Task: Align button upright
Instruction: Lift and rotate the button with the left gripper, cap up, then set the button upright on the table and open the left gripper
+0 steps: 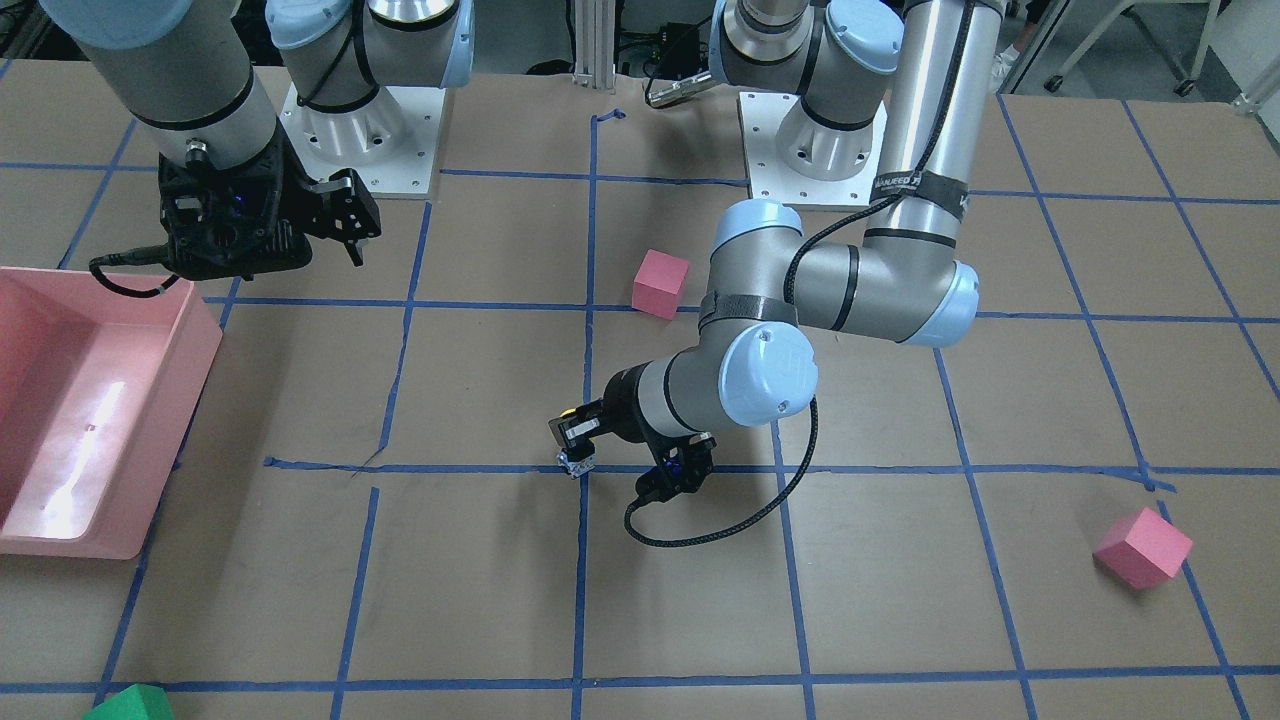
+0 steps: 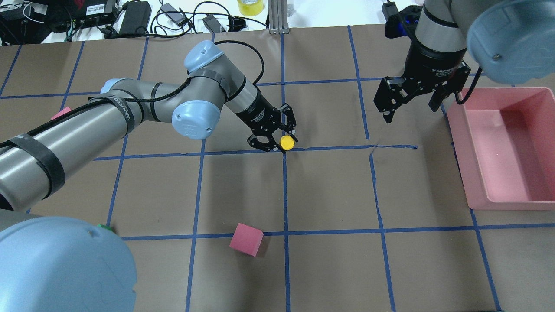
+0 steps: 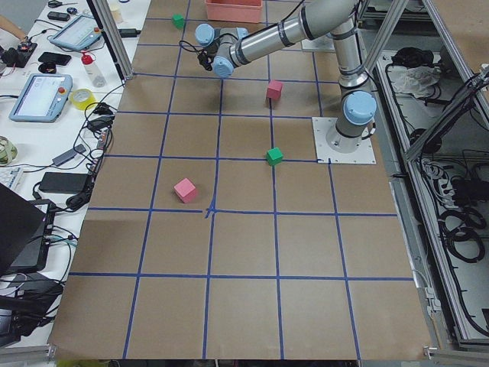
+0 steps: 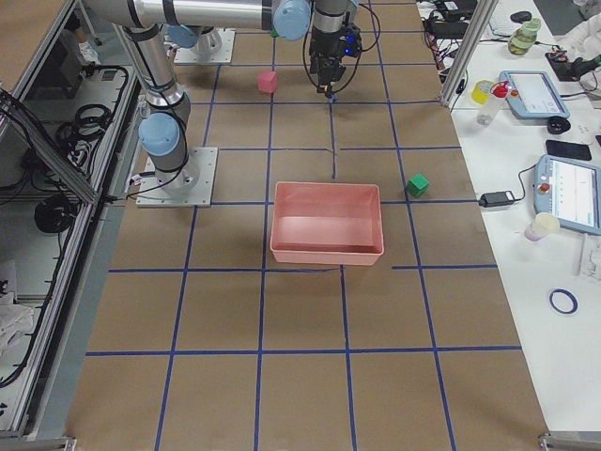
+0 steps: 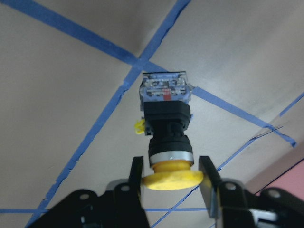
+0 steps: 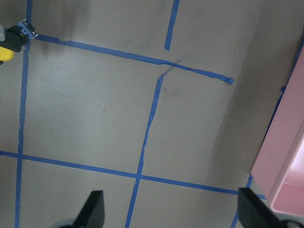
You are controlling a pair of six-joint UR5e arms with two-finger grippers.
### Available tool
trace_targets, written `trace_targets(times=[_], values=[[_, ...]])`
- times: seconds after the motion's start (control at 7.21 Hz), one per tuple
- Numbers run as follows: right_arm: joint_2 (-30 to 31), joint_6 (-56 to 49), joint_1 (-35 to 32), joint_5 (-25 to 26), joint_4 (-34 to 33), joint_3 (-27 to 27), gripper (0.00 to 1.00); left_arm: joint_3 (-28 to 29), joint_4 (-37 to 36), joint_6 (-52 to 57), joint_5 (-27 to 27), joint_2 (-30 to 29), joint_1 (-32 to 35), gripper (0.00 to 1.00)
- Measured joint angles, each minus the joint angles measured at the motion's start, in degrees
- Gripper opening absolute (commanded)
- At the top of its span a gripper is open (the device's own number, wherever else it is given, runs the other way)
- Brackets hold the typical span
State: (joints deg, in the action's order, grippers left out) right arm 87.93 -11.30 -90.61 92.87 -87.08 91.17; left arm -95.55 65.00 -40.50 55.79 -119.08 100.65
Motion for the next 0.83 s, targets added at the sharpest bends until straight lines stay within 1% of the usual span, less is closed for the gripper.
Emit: trace_targets(times=[0.14,0.28,0.42,0.83], values=[[0.0,0.3,-0.03,0.05,0.04,0.03,1.0,0.01,0.07,-0.05,0.04,-0.18,-0.01,0.67],[0.0,1.27,-0.09,-0.29,0.13,0.05,1.0,-0.06,0.11,-0.13,0.08,-0.34,-0.01,0.85],[-0.04,2.29,-0.17,-0.45,0.13,0.08,1.0,-0.12,0.12,-0.24,0.1,-0.55,-0.02,0.88],[-0.19,2.64,-0.25,-0.3,-0.09,0.14,1.0,0.28,0.13,-0.48,0.16,-0.41,-0.25,0.92]])
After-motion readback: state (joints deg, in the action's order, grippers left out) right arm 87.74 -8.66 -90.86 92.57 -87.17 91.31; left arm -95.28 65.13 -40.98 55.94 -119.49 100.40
